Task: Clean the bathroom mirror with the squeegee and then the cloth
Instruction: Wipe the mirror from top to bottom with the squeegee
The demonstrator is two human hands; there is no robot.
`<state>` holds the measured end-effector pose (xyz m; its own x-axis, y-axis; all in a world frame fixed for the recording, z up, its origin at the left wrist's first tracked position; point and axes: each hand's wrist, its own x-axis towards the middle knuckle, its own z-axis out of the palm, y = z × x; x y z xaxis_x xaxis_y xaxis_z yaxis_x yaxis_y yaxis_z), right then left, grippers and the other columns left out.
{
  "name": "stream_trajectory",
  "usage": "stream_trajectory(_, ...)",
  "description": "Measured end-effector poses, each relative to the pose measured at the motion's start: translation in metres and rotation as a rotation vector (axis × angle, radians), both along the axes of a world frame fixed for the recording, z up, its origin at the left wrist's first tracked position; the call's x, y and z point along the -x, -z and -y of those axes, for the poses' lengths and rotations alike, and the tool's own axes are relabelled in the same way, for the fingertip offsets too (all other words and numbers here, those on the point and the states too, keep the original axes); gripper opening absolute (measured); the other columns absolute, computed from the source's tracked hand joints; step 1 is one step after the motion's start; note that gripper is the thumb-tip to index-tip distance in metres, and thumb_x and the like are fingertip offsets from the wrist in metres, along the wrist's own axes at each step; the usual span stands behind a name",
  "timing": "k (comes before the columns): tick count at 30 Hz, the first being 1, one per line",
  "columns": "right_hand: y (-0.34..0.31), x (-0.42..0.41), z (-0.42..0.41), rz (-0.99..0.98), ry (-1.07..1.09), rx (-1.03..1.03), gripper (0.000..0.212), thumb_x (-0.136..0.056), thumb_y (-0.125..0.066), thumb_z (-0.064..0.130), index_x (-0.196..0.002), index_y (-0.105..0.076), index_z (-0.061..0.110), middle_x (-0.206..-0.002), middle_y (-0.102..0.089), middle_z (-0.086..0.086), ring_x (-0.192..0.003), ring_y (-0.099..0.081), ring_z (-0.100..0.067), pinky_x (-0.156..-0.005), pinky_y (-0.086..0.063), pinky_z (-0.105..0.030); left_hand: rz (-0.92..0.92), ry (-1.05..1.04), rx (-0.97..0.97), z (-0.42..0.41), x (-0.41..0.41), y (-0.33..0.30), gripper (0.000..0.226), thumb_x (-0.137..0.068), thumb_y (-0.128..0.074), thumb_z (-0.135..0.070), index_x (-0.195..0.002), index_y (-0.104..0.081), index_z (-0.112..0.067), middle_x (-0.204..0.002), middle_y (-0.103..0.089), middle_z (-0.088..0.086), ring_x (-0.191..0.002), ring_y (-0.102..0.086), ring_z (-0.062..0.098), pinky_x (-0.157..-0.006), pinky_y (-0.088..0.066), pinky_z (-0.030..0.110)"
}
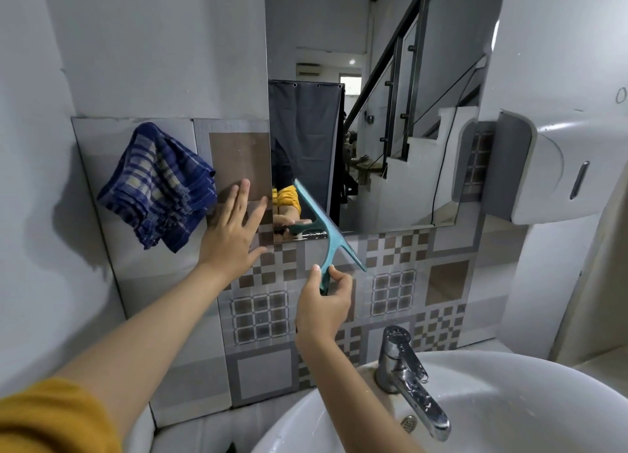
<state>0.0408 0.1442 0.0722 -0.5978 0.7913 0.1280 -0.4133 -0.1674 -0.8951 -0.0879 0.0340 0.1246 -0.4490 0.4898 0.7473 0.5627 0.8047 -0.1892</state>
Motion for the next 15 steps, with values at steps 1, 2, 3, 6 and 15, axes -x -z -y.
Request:
stream_trajectory(1, 0.001, -0.001, 0.003, -0.009, -0.007, -0.015, 0.007, -0.093, -0.059, 0.021, -0.092, -0.052, 0.022, -0.084, -0.057, 0.003, -0.068, -0.055, -0.009, -0.058, -0.045, -0.016, 0.001, -0.009, 0.01, 0.002, 0.0, 0.0, 0.099, -0.066, -0.08, -0.039, -0.144, -0.024, -0.015, -0.155, -0.005, 0.018, -0.141, -0.005, 0.034, -0.099, -0.039, 0.053)
stream_trajectory(2, 0.002, -0.001, 0.005, -0.015, -0.011, -0.032, 0.009, -0.093, -0.059, 0.02, -0.09, -0.051, 0.024, -0.083, -0.058, 0.003, -0.068, -0.055, -0.008, -0.058, -0.045, -0.016, 0.0, -0.019, 0.015, 0.003, 0.0, 0.001, 0.099, -0.065, -0.08, -0.039, -0.144, -0.025, -0.014, -0.155, -0.006, 0.018, -0.141, -0.006, 0.033, -0.1, -0.038, 0.052)
stream_trajectory(3, 0.003, -0.001, 0.007, -0.017, -0.009, -0.045, 0.011, -0.093, -0.059, 0.02, -0.088, -0.051, 0.025, -0.083, -0.058, 0.002, -0.068, -0.055, -0.009, -0.059, -0.046, -0.016, 0.0, -0.028, 0.019, 0.004, -0.001, 0.0, 0.099, -0.065, -0.081, -0.039, -0.143, -0.025, -0.014, -0.155, -0.006, 0.018, -0.141, -0.006, 0.032, -0.101, -0.036, 0.052)
stream_trajectory(6, 0.005, 0.0, 0.008, -0.022, -0.004, -0.068, 0.013, -0.093, -0.059, 0.019, -0.087, -0.051, 0.026, -0.08, -0.059, 0.001, -0.067, -0.055, -0.01, -0.061, -0.048, -0.021, 0.002, -0.04, 0.033, 0.007, -0.002, -0.001, 0.101, -0.064, -0.081, -0.038, -0.144, -0.024, -0.014, -0.155, -0.005, 0.016, -0.142, -0.004, 0.03, -0.104, -0.031, 0.051)
stream_trajectory(15, 0.033, -0.001, -0.004, 0.04, 0.034, -0.325, 0.009, -0.092, -0.061, 0.019, -0.092, -0.053, 0.022, -0.067, -0.059, 0.005, -0.05, -0.053, -0.003, -0.048, -0.045, -0.018, 0.037, -0.026, 0.028, 0.01, 0.0, -0.001, 0.106, -0.061, -0.084, -0.034, -0.145, -0.021, -0.015, -0.156, -0.004, 0.013, -0.142, -0.003, 0.03, -0.105, -0.03, 0.053)
